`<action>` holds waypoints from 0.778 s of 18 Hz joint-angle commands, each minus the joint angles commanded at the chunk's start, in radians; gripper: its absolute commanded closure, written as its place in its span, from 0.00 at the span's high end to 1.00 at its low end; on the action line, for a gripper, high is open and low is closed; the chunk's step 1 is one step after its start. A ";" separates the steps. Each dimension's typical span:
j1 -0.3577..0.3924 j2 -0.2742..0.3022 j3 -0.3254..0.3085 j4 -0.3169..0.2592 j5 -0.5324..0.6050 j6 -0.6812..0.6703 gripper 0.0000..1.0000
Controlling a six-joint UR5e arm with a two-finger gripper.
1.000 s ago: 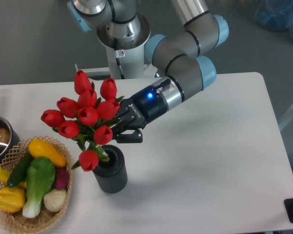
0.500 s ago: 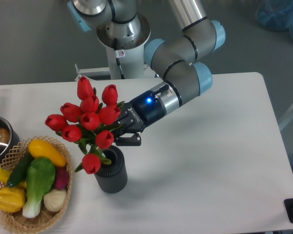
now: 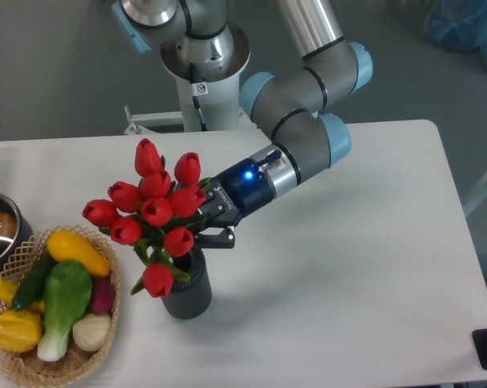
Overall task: Insert the flowers into the vase
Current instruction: 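Lower the tulip stems down into the grey vase opening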
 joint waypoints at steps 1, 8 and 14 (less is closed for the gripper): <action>0.002 -0.012 0.006 0.000 -0.002 0.000 0.18; 0.012 -0.029 0.021 0.000 -0.003 0.000 0.18; 0.046 -0.029 -0.001 0.005 0.000 0.017 0.18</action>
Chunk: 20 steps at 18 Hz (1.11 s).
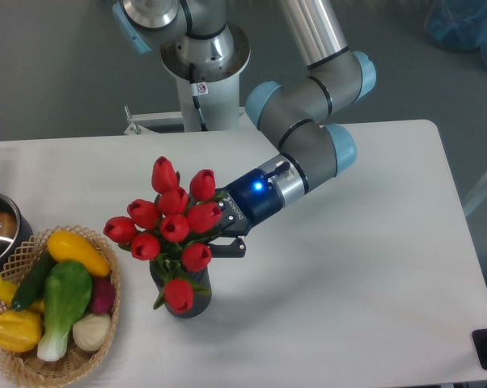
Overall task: Insert the flowers into the vase
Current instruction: 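Lower the tulip stems down into the grey vase opening, then push the tulips further down into the vase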
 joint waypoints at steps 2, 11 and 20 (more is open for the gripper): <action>0.000 0.002 -0.011 0.002 0.002 0.003 0.18; -0.005 -0.006 -0.034 0.002 0.008 0.040 0.18; -0.005 -0.014 -0.060 0.000 0.011 0.089 0.19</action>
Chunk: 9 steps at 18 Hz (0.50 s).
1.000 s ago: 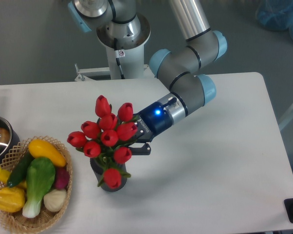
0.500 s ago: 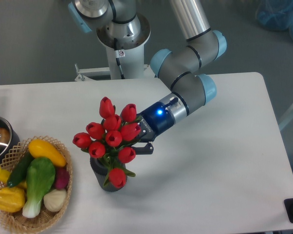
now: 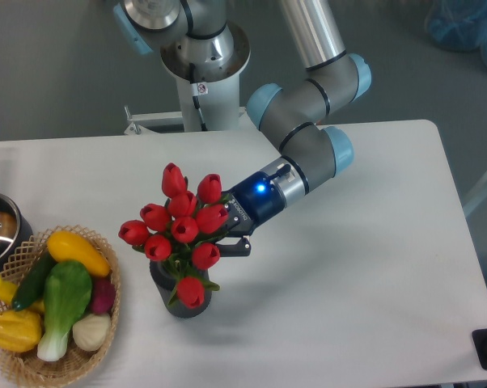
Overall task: Insert the flowers into the vase
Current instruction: 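Push the tulips further down into the vase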
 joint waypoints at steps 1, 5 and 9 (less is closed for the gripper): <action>0.000 -0.005 0.000 0.000 0.003 0.002 0.19; 0.000 -0.011 -0.002 0.000 0.012 0.012 0.22; -0.002 -0.020 -0.002 0.000 0.012 0.028 0.24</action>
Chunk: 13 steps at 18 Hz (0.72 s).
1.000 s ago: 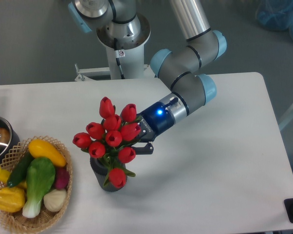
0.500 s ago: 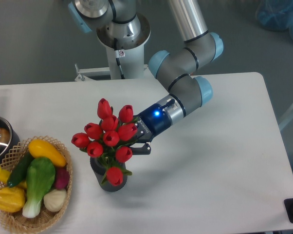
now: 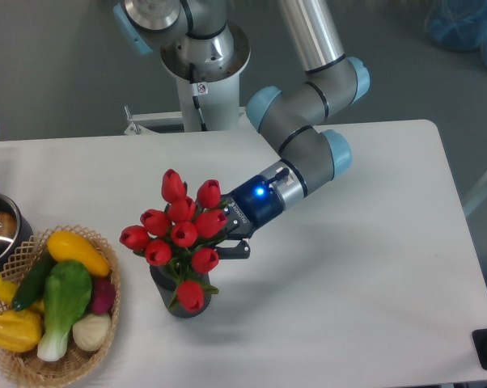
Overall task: Insert the flowers into the vase
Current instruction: 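Push the tulips further down into the vase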
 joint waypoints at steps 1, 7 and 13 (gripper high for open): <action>0.002 -0.003 0.000 0.000 0.000 0.008 0.25; 0.002 -0.005 -0.002 0.000 0.000 0.017 0.32; 0.002 -0.003 -0.011 0.000 0.000 0.040 0.42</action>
